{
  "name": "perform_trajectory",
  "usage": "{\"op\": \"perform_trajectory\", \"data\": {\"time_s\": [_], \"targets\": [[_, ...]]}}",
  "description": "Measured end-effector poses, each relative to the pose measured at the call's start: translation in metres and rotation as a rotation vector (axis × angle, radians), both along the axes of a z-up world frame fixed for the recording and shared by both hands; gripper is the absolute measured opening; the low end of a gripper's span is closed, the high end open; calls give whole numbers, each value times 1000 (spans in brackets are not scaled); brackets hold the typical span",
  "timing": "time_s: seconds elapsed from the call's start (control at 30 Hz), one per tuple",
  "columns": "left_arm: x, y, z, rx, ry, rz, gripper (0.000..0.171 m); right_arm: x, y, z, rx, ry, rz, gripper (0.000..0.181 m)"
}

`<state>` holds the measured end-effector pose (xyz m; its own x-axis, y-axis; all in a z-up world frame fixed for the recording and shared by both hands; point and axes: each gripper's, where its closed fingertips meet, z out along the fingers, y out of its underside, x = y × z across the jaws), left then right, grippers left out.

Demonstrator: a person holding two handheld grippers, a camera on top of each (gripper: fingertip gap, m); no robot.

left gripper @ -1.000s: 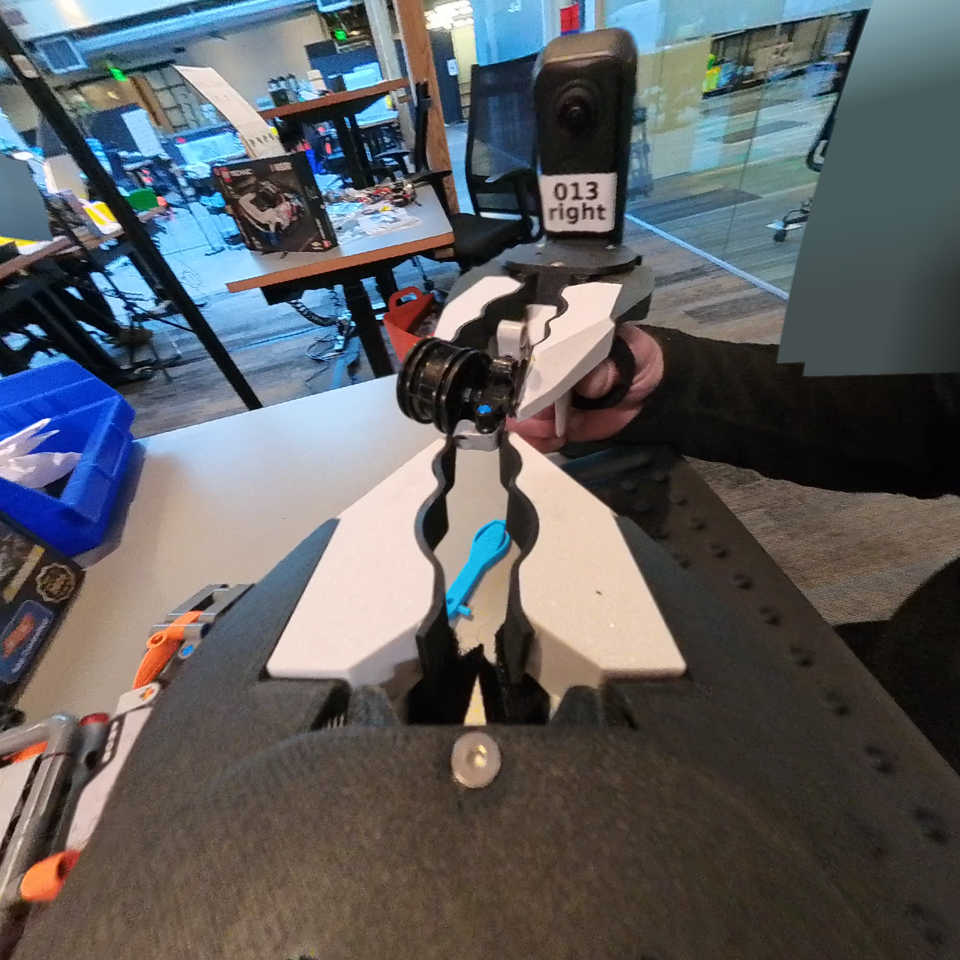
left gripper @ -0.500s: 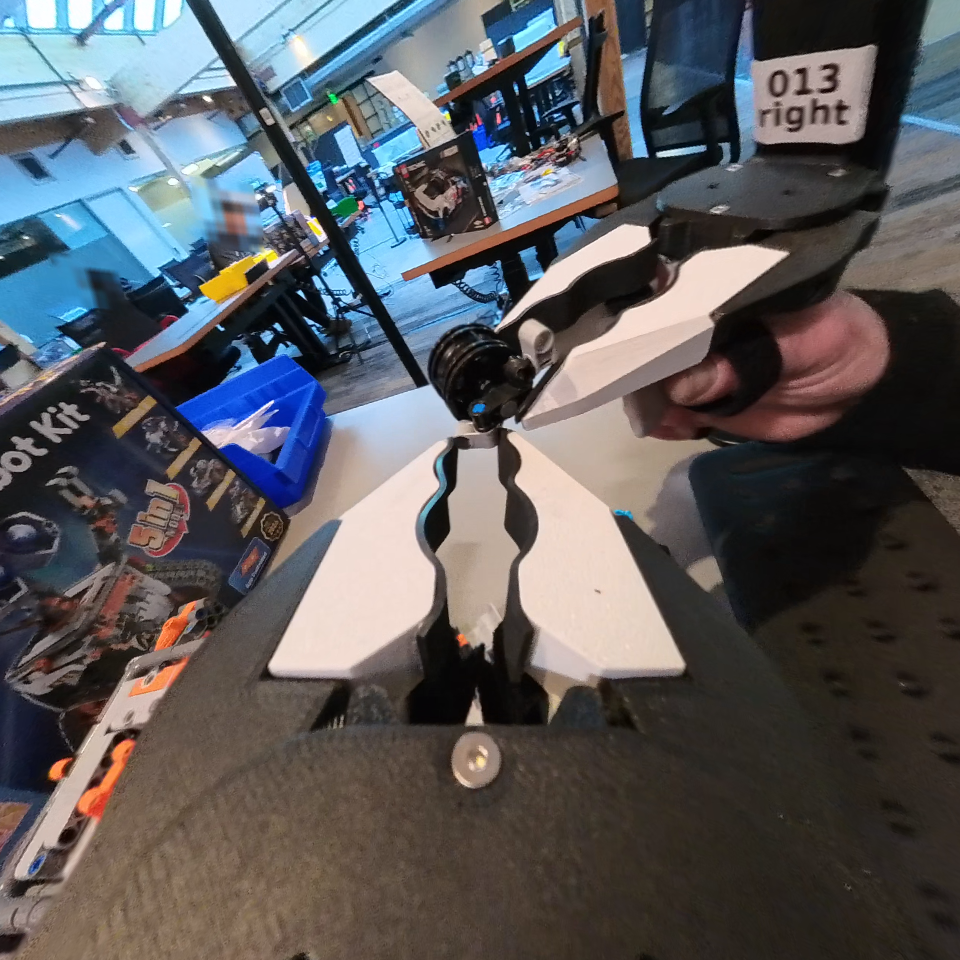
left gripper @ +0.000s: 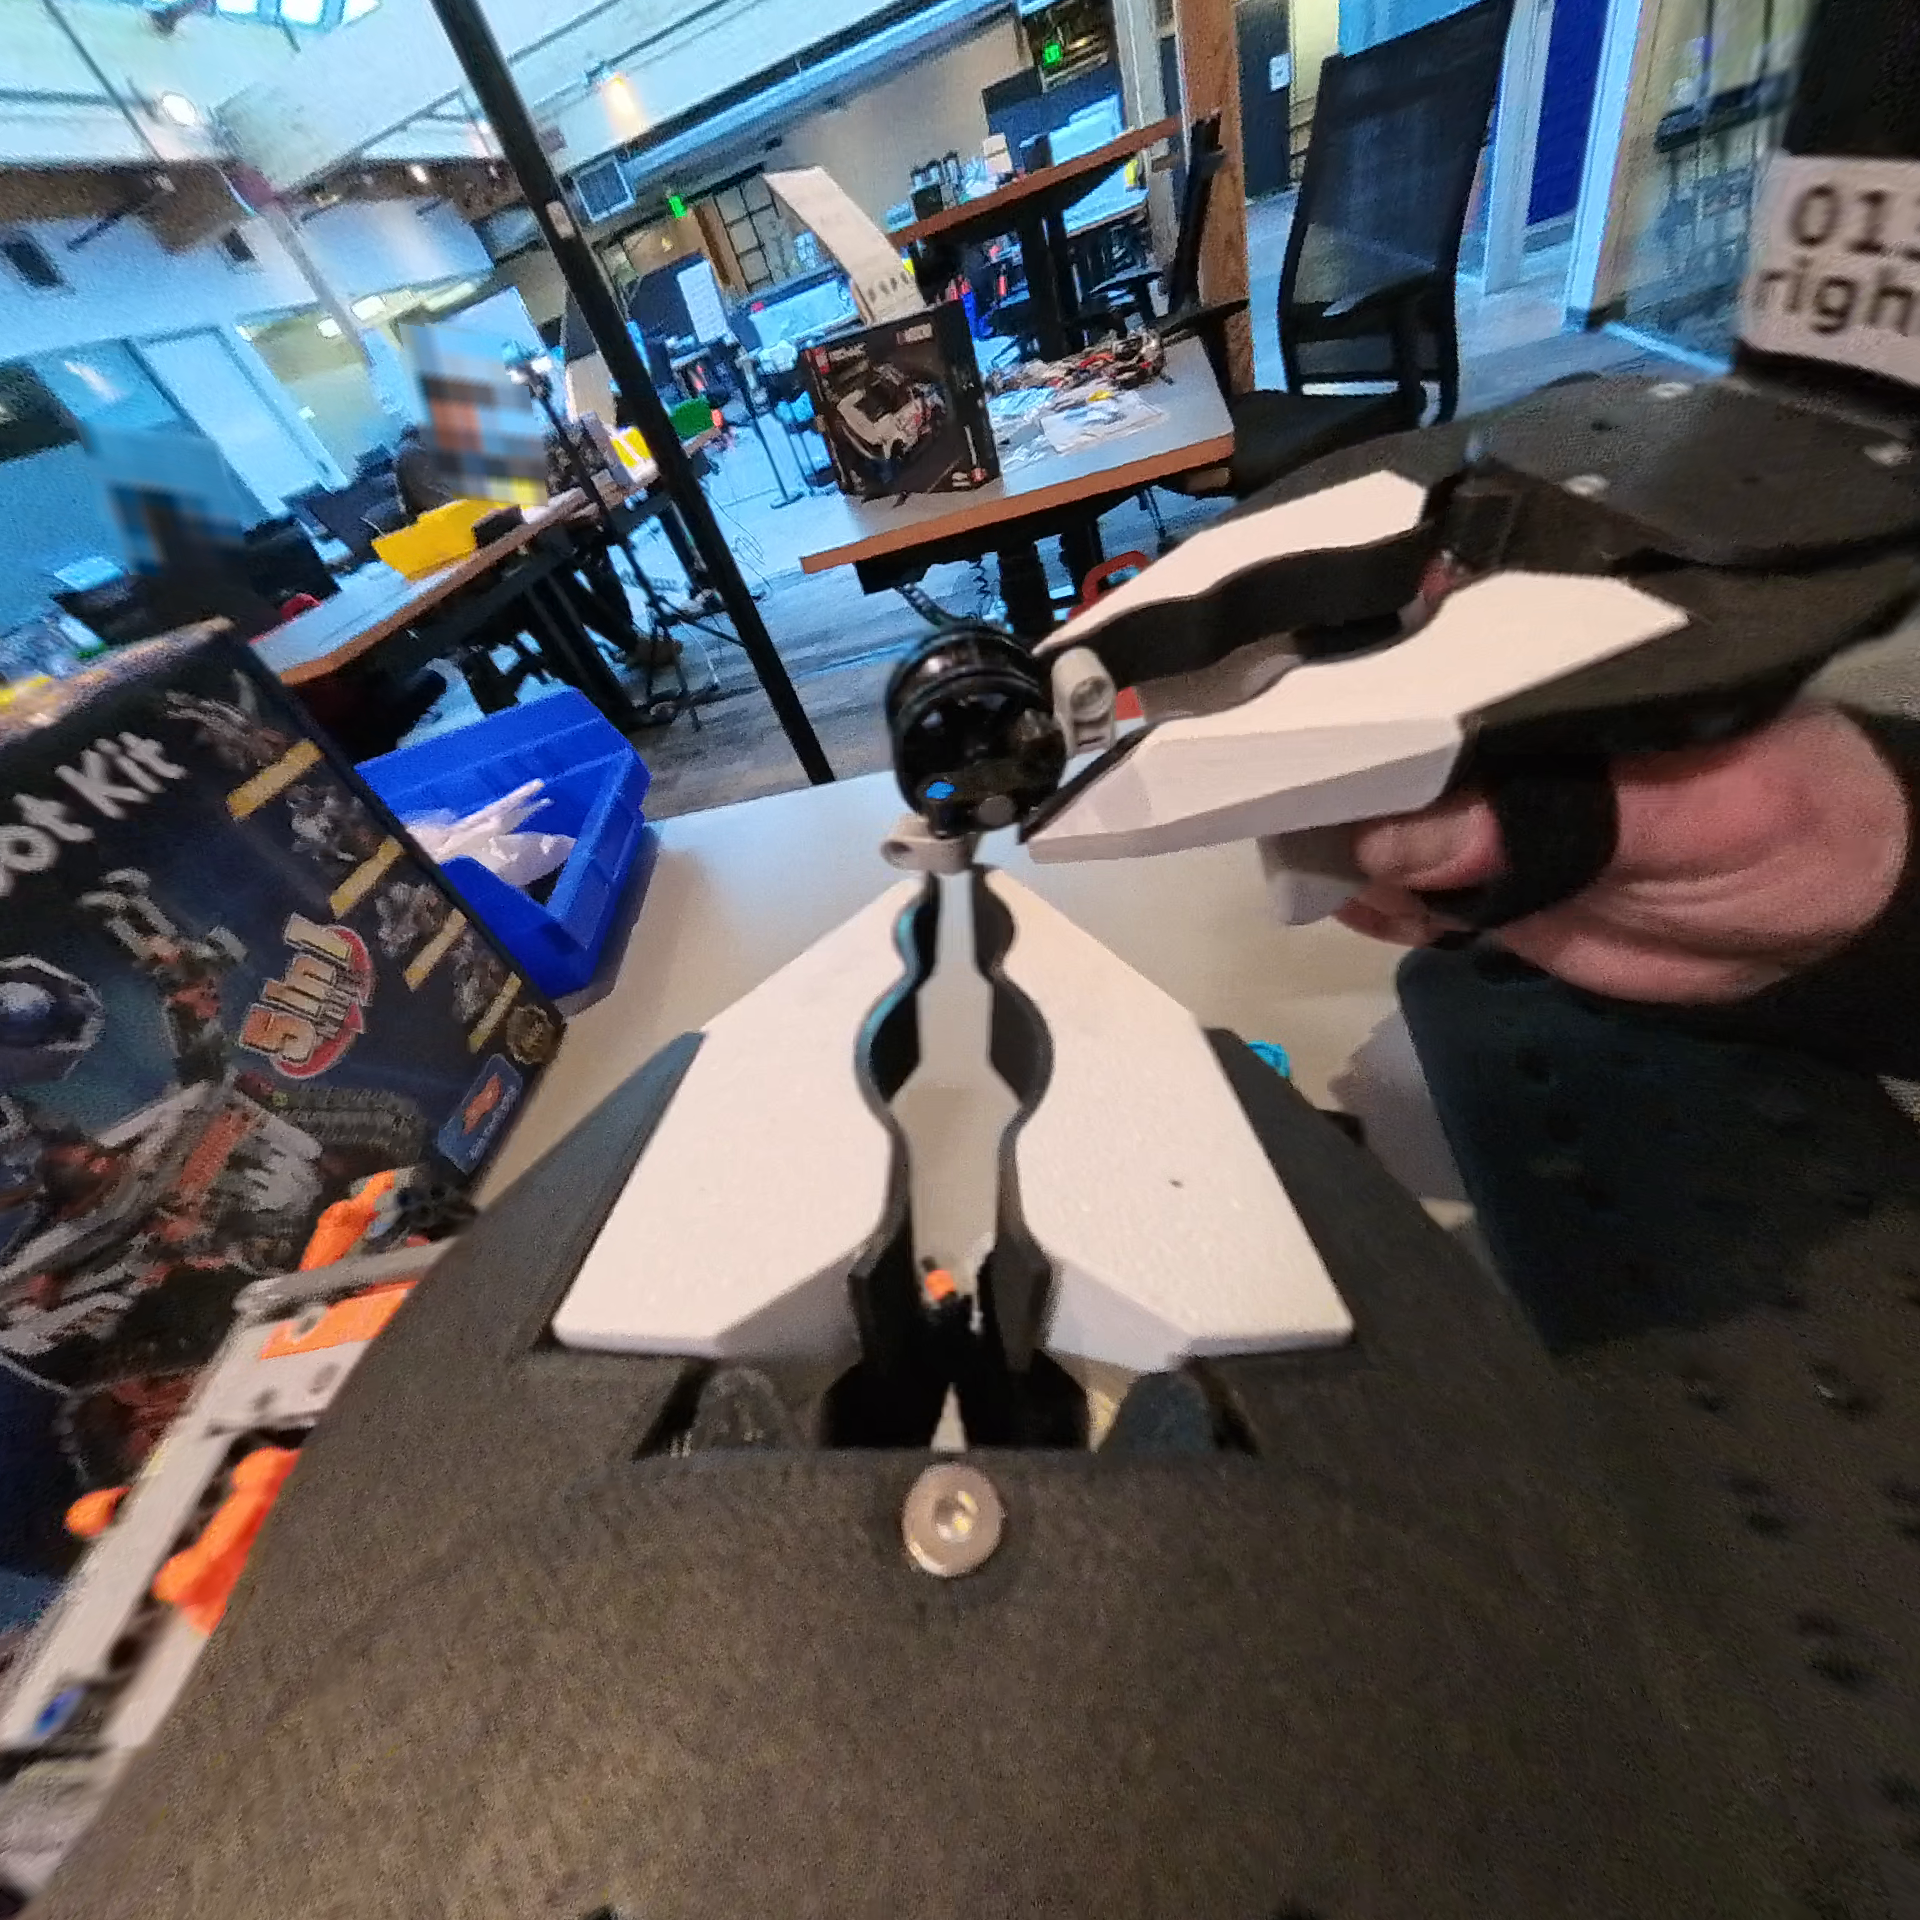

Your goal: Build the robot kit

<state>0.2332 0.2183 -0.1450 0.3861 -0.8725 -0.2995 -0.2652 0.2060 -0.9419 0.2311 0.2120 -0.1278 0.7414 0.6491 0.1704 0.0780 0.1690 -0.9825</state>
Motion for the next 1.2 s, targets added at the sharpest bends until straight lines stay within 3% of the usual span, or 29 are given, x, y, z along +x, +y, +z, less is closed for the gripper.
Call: {"op": "perform_trajectory", "data": {"time_s": [0.07, 0.17, 0.3, 0.4, 0.53, 0.73, 0.93, 1.2], "targets": [[-4, 2, 4, 67, 18, -8, 27, 3, 0, -2, -102, 98, 98, 29], [-3, -3, 5, 196, 93, -59, 37, 7, -3, -1, -285, 324, 296, 29], [1, -7, -2, 279, 174, -68, 18, 7, -2, -8, -437, 465, 419, 29], [0, -6, -4, 303, 179, -64, 10, 3, -5, -16, -507, 476, 450, 29], [0, -7, -10, 346, 221, -78, 9, 4, -8, -24, -578, 480, 484, 28], [1, -8, -21, 488, 363, -73, 6, 5, -9, -34, -628, 461, 482, 28], [-2, 2, -36, 624, 597, 59, 4, 5, -2, -45, -643, 331, 363, 27], [-9, 11, -52, 623, 804, 176, 4, 0, 4, -61, -665, 238, 248, 26]]}}
